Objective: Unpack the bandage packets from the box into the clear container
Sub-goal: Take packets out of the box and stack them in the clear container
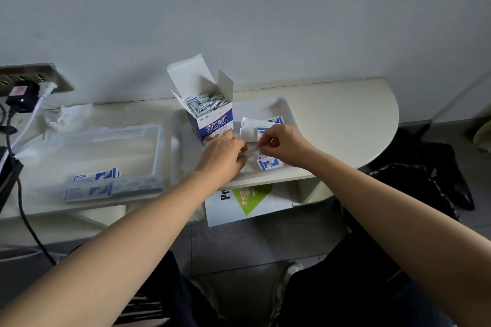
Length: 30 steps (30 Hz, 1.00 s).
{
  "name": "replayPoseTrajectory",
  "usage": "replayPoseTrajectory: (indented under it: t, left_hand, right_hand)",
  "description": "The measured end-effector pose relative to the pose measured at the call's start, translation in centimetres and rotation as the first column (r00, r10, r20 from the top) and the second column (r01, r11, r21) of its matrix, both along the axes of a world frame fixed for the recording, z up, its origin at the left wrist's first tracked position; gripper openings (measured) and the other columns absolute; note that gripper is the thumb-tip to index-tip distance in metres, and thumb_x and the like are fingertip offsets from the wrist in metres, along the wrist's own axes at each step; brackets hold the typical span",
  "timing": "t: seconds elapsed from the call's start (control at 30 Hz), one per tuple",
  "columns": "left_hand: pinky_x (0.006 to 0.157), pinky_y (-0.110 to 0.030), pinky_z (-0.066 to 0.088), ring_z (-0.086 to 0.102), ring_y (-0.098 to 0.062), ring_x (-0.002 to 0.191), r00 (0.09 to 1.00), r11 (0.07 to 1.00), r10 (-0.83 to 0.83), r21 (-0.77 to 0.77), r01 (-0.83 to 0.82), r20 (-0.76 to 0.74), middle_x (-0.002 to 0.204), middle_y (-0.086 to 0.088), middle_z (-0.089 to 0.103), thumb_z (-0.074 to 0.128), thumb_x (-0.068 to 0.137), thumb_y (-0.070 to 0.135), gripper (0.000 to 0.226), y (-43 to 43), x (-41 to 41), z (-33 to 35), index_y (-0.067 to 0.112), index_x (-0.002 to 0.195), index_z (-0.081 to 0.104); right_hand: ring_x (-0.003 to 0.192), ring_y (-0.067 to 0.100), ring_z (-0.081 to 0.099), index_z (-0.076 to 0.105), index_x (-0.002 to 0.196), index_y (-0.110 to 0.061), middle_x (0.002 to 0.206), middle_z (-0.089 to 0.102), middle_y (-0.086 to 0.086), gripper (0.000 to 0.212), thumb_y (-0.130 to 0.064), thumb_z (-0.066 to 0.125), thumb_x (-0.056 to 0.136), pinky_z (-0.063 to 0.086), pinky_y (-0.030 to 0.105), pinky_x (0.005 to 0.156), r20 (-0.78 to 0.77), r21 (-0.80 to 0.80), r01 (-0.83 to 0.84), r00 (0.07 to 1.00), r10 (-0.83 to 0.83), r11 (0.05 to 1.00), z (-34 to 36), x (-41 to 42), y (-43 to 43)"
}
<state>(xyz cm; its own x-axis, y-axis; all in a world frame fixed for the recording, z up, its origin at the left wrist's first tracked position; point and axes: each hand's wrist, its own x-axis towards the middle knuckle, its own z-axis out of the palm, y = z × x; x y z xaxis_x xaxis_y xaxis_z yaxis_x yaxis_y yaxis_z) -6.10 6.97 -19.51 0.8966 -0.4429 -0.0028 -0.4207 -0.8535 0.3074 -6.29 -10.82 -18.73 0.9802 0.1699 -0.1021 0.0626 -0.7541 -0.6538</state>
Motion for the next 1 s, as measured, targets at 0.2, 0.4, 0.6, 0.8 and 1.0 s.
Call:
replayPoseTrajectory:
  t: [0.2,0.4,0.6,0.8,1.0]
  left_hand:
    - [0.07,-0.038,0.049,0.061,-0.033,0.088,0.998,0.999,0.035,-0.032,-0.033,0.045,0.092,-0.01,0.067,0.054,0.093,0.022,0.012,0.2,0.4,-0.2,0.013,0.097,0.061]
    - [0.063,-0.034,0.042,0.057,-0.035,0.09,0.998,0.998,0.061,0.002,-0.061,0.004,0.096,-0.013,0.065,0.048,0.097,0.028,0.017,0.5,0.6,-0.2,0.013,0.103,0.055]
    - [0.069,-0.034,0.044,0.056,-0.034,0.094,0.997,0.998,0.046,-0.031,-0.048,-0.069,0.106,-0.013,0.062,0.047,0.097,0.024,0.016,1.3,0.2,-0.6,0.014,0.108,0.055]
    - [0.072,-0.036,0.048,0.056,-0.033,0.095,0.995,0.997,0.045,-0.053,-0.05,-0.087,0.102,-0.012,0.06,0.047,0.097,0.022,0.015,1.6,0.3,-0.2,0.015,0.107,0.055]
    - [0.072,-0.04,0.051,0.059,-0.031,0.091,0.994,0.996,0.054,-0.071,-0.061,-0.098,0.095,-0.011,0.065,0.044,0.097,0.02,0.016,1.8,0.7,-0.4,0.016,0.106,0.057]
  right_hand:
    - [0.075,0.014,0.06,0.067,0.091,-0.016,0.082,0.064,-0.002,0.014,-0.023,0.069,0.078,0.045,0.024,0.067,0.072,-0.204,0.161,0.986,-0.149,0.966,1.1,0.4,-2.4]
    - [0.078,0.022,0.05,0.048,0.083,-0.017,0.079,0.048,-0.001,0.043,-0.051,0.073,0.075,0.04,0.029,0.067,-0.109,-0.649,0.064,0.978,-0.176,0.758,1.9,-1.1,-1.5]
    - [0.08,0.025,0.051,0.049,0.083,-0.015,0.084,0.049,0.004,0.028,-0.031,0.07,0.077,0.041,0.03,0.066,-0.093,-0.595,0.135,0.968,-0.234,0.793,2.0,-0.9,-1.2]
    - [0.075,0.025,0.049,0.057,0.088,-0.011,0.081,0.05,0.005,0.021,-0.029,0.066,0.081,0.039,0.029,0.063,-0.011,-0.568,0.183,0.973,-0.23,0.802,2.1,-1.0,-1.5]
    - [0.071,0.025,0.056,0.065,0.078,-0.012,0.077,0.061,0.006,0.024,-0.036,0.064,0.081,0.038,0.025,0.054,0.113,-0.357,0.4,0.915,-0.387,0.844,4.5,0.6,-3.9]
